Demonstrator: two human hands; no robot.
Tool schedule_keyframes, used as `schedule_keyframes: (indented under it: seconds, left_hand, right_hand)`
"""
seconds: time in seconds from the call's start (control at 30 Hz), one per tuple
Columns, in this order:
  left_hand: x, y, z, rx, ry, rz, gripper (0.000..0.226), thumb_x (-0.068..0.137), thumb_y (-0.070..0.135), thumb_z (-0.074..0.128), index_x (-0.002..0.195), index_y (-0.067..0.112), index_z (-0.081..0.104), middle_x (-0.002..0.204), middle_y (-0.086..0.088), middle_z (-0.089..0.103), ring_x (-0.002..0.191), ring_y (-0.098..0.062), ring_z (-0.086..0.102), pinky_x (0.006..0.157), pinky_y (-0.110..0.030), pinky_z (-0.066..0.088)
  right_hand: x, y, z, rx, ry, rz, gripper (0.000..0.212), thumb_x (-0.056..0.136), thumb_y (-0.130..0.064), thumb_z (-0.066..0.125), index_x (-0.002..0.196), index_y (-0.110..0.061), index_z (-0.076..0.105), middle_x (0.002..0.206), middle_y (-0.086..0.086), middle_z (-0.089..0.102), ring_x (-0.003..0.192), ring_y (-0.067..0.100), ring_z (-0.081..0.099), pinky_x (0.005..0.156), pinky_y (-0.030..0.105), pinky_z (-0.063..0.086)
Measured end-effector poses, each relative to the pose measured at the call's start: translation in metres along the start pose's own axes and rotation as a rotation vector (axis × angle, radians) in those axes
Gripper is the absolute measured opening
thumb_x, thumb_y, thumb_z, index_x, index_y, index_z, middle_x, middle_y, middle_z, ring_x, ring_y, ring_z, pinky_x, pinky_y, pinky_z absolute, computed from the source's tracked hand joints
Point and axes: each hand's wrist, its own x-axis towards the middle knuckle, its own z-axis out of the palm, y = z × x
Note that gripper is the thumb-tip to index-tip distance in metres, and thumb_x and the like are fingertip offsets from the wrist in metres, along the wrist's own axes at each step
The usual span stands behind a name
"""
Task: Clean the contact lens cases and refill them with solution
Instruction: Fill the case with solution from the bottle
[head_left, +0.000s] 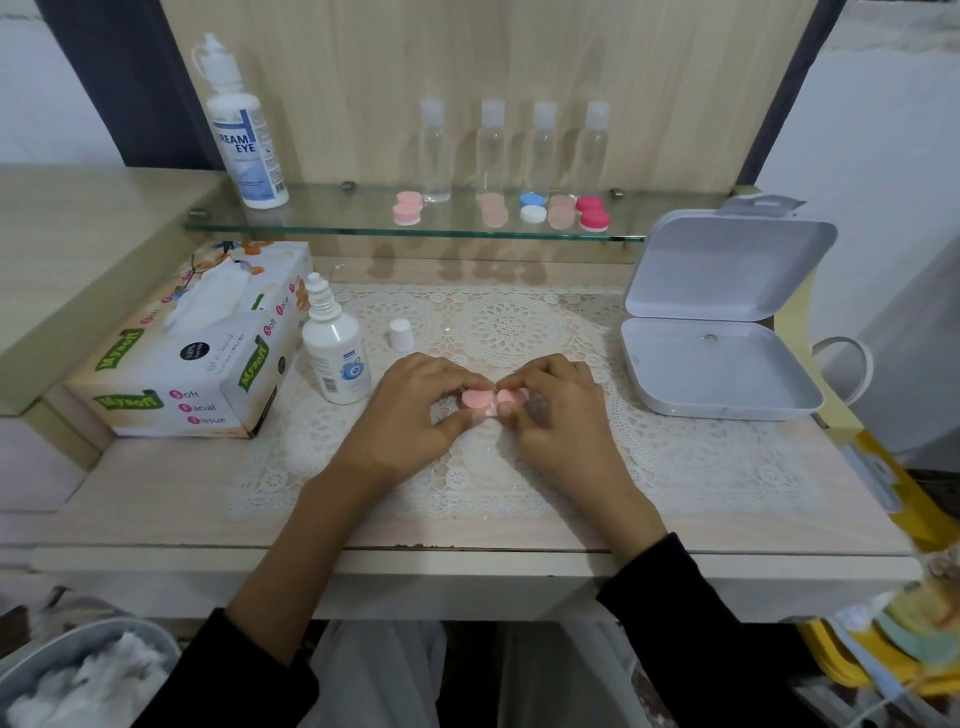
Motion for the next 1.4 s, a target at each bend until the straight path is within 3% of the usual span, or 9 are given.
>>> schedule_keyframes:
  seconds: [0.2, 0.3, 0.5, 0.63, 0.83, 1.07, 1.2, 1.4]
  left_hand:
    - [0.001, -0.001, 0.001, 0.006, 0.011, -0.004, 0.029, 0.077, 0.029, 0.070, 0.105, 0.023, 0.072, 0.096, 0.009, 0.068, 0.096, -0.012, 0.055, 0.090, -0.042, 0.046]
    - [0.001, -0.001, 0.001, 0.022, 0.017, -0.008, 0.029, 0.077, 0.023, 0.076, 0.105, 0.022, 0.072, 0.096, 0.008, 0.068, 0.097, -0.013, 0.056, 0.090, -0.041, 0.045]
    - [0.001, -0.002, 0.000, 0.130, 0.014, 0.012, 0.032, 0.078, 0.037, 0.065, 0.106, 0.024, 0.071, 0.096, 0.011, 0.067, 0.095, -0.012, 0.055, 0.091, -0.029, 0.039]
    - [0.000, -0.002, -0.002, 0.239, 0.018, -0.007, 0.034, 0.080, 0.040, 0.060, 0.110, 0.026, 0.069, 0.101, 0.010, 0.066, 0.100, -0.014, 0.055, 0.092, -0.032, 0.039]
    - [-0.010, -0.002, -0.005, 0.157, 0.037, -0.131, 0.046, 0.083, 0.040, 0.065, 0.126, 0.025, 0.059, 0.122, 0.010, 0.057, 0.116, -0.008, 0.048, 0.097, -0.028, 0.039]
    - [-0.027, -0.008, -0.005, 0.160, 0.010, -0.201, 0.067, 0.077, 0.065, 0.036, 0.127, 0.026, 0.059, 0.134, 0.013, 0.050, 0.125, -0.005, 0.041, 0.103, -0.030, 0.037]
    - [-0.029, -0.004, -0.003, 0.211, 0.013, -0.209, 0.056, 0.083, 0.055, 0.042, 0.129, 0.027, 0.057, 0.137, 0.013, 0.047, 0.128, -0.003, 0.037, 0.101, -0.021, 0.032]
    - [-0.028, -0.005, -0.002, 0.245, 0.011, -0.195, 0.049, 0.087, 0.050, 0.045, 0.129, 0.027, 0.056, 0.137, 0.012, 0.047, 0.128, -0.004, 0.036, 0.103, -0.025, 0.035]
  right_hand:
    - [0.000, 0.001, 0.003, -0.018, 0.033, -0.011, 0.017, 0.077, -0.018, 0.077, 0.094, -0.017, 0.073, 0.097, -0.001, 0.057, 0.096, 0.022, 0.048, 0.085, 0.043, 0.042]
    - [0.000, 0.001, 0.002, -0.013, 0.026, 0.006, 0.020, 0.079, -0.023, 0.076, 0.097, -0.014, 0.072, 0.098, 0.000, 0.055, 0.097, 0.022, 0.046, 0.086, 0.041, 0.041]
    - [0.000, 0.000, 0.002, 0.017, 0.024, 0.002, 0.017, 0.080, -0.022, 0.073, 0.096, -0.017, 0.072, 0.099, -0.006, 0.052, 0.097, 0.015, 0.045, 0.088, 0.038, 0.039]
    - [-0.002, -0.002, 0.002, -0.039, -0.003, -0.011, 0.026, 0.080, -0.019, 0.063, 0.105, -0.018, 0.071, 0.109, -0.004, 0.057, 0.106, 0.017, 0.048, 0.089, 0.030, 0.030]
    - [-0.003, -0.004, -0.002, 0.049, 0.033, 0.022, 0.013, 0.082, -0.026, 0.069, 0.092, -0.018, 0.070, 0.098, -0.006, 0.055, 0.100, 0.014, 0.048, 0.091, 0.038, 0.041]
    - [-0.004, -0.003, -0.004, 0.042, 0.021, 0.011, 0.018, 0.079, -0.033, 0.072, 0.089, -0.019, 0.066, 0.093, -0.007, 0.054, 0.093, 0.013, 0.047, 0.084, 0.039, 0.041]
    - [-0.003, -0.004, -0.005, 0.021, 0.014, 0.025, 0.019, 0.079, -0.033, 0.073, 0.090, -0.019, 0.067, 0.094, -0.005, 0.056, 0.095, 0.014, 0.048, 0.084, 0.037, 0.040]
    - [0.007, -0.010, -0.010, -0.031, -0.061, 0.034, 0.021, 0.081, -0.037, 0.070, 0.091, -0.018, 0.065, 0.097, -0.003, 0.056, 0.099, 0.017, 0.049, 0.084, 0.036, 0.041]
